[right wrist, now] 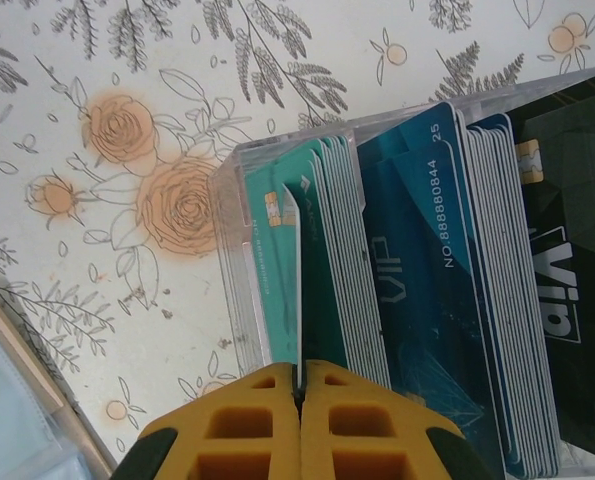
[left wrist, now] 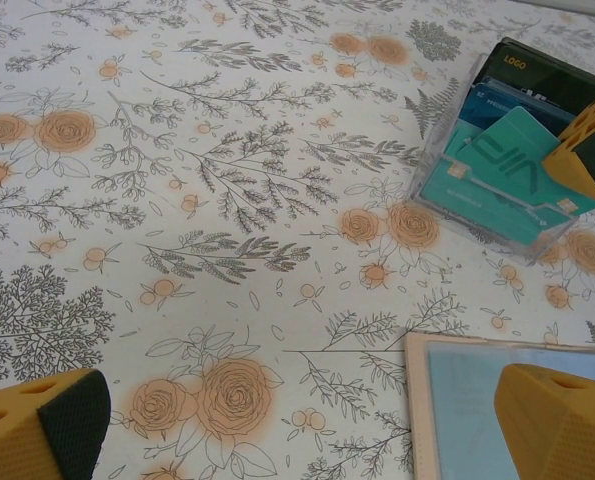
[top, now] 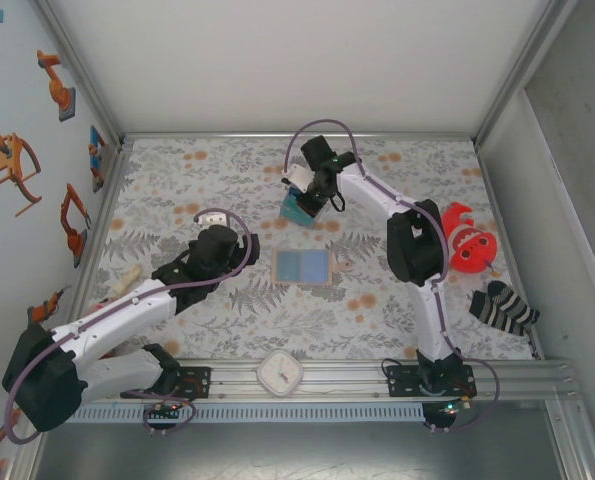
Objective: Take the credit cards out of the card holder
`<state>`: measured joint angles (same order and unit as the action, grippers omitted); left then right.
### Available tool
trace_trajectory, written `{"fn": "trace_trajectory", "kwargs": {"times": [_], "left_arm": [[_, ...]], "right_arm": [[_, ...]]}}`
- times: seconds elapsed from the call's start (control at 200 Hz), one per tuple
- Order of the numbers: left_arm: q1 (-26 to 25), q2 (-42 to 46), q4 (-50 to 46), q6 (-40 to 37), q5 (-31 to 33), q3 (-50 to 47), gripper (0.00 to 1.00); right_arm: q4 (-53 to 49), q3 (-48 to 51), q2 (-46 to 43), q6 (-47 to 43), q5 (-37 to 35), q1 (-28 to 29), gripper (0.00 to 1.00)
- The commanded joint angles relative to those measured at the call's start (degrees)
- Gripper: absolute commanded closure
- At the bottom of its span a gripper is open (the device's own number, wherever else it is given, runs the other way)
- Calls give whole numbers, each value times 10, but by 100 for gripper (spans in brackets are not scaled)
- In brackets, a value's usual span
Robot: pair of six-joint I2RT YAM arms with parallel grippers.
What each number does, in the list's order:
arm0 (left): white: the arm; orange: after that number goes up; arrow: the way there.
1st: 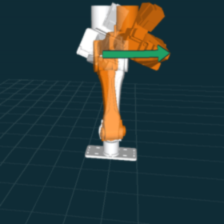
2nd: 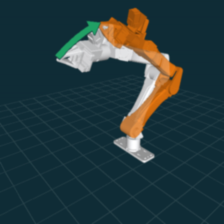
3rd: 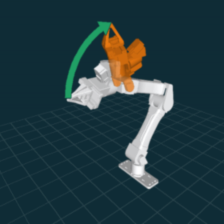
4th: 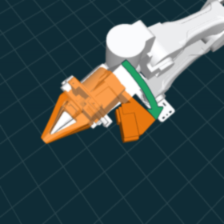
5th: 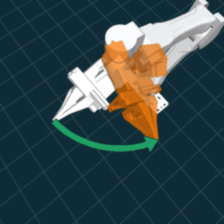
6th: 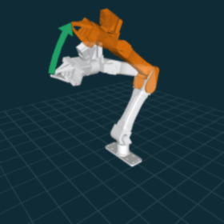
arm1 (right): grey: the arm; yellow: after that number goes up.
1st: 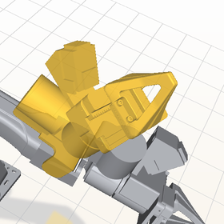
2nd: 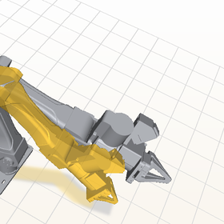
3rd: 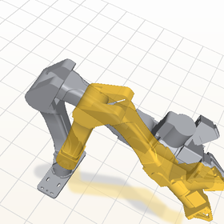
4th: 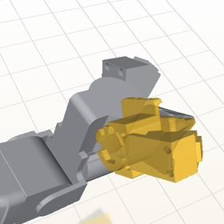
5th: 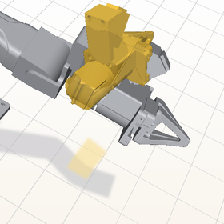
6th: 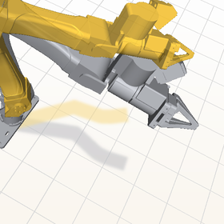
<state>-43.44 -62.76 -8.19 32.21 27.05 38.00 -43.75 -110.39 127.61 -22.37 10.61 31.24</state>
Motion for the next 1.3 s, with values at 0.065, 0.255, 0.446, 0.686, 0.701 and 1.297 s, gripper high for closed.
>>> {"fn": "trace_trajectory", "kwargs": {"times": [0.065,0.255,0.446,0.686,0.701,1.297], "left_arm": [[3,11,-1,8,7,-4,1],[3,18,-4,11,13,-3,1],[5,23,-4,15,20,-4,2],[8,36,0,39,50,-14,2],[9,39,-1,42,54,-15,2],[19,184,-39,178,178,-122,3]], "right_arm": [[-38,-8,5,-13,-34,-3,88],[-25,7,-29,1,-24,-3,78],[17,51,-93,53,-45,-3,70],[128,224,-245,210,-80,14,67],[137,237,-256,217,-82,16,67],[168,398,-282,461,-215,196,56]]}}
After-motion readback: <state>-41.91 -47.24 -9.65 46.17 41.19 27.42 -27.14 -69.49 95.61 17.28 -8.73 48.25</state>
